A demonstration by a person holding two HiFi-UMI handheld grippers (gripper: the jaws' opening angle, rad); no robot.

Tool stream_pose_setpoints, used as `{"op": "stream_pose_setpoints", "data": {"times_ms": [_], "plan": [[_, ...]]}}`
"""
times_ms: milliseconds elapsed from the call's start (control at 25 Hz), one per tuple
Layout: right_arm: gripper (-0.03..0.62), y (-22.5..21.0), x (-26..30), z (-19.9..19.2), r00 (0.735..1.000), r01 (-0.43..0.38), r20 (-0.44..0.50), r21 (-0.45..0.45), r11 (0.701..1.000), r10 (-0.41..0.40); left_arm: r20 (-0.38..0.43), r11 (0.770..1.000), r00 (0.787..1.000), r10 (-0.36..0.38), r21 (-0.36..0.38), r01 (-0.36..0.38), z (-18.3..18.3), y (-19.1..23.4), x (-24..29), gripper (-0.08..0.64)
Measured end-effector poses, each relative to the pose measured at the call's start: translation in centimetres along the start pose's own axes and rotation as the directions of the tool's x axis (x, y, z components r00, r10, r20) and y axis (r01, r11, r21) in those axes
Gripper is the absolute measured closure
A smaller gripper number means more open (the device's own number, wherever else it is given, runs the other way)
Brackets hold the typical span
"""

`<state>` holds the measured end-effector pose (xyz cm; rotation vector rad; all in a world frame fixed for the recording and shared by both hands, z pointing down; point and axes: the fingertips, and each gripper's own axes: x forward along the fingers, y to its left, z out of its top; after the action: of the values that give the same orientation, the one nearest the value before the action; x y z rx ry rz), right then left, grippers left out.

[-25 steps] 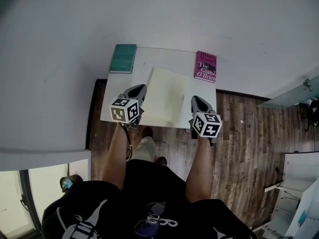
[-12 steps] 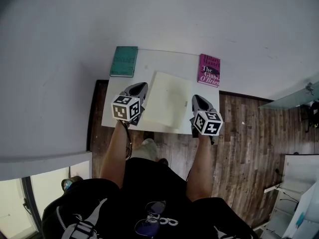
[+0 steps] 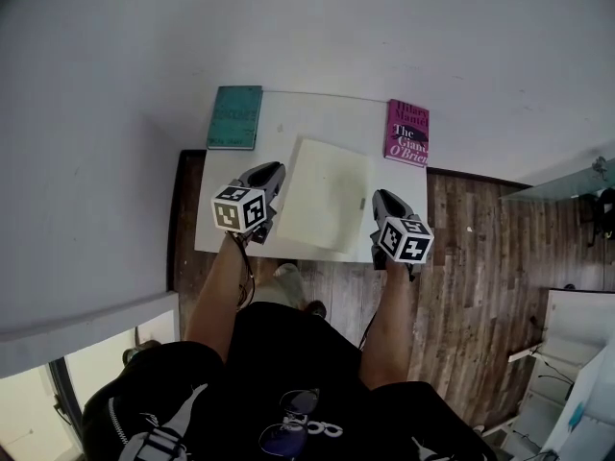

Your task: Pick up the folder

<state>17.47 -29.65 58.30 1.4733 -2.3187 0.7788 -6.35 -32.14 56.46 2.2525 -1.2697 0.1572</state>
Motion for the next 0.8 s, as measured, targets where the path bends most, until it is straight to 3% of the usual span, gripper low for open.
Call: {"op": "stream_pose_setpoints", "data": {"times_ms": [80,160,200,400,640,800], "plan": [[0.552,-0.2,0.7,-0.6,1.000,-0.007,-0.020,0.017,1.000,0.007,-0.018,1.000,1.000,-0.021,-0.012,0.021,-0.5,0.5,0.8,0.526],[0.432,-0.3,1.5,-1.4,0.998,-0.030,-0.051,0.036,0.999,0.031,-0.029,0.998,0.998,-0.050,-0.035,0.049,-1.0,1.0,1.6,0.483],[0.415,-0.3,1.9,-1.7,0.997,-0.037,-0.064,0.042,0.998,0.040,-0.037,0.997,0.997,-0.063,-0.046,0.061,-1.2,1.3,2.0,0.476],[0.385,-1.3,3.5,-3.0,0.994,-0.023,-0.105,0.055,0.998,0.029,-0.117,0.989,0.983,-0.138,-0.074,0.130,-3.2,2.2,4.1,0.340],[0.365,-2.8,5.3,-4.8,0.986,-0.019,-0.162,0.077,0.997,0.032,-0.205,0.978,0.958,-0.199,-0.112,0.179,-5.7,3.4,5.7,0.322],[0.358,-3.8,6.4,-6.8,0.980,-0.009,-0.197,0.108,0.994,0.031,-0.281,0.971,0.931,-0.235,-0.118,0.209,-8.0,3.8,6.9,0.318]]}}
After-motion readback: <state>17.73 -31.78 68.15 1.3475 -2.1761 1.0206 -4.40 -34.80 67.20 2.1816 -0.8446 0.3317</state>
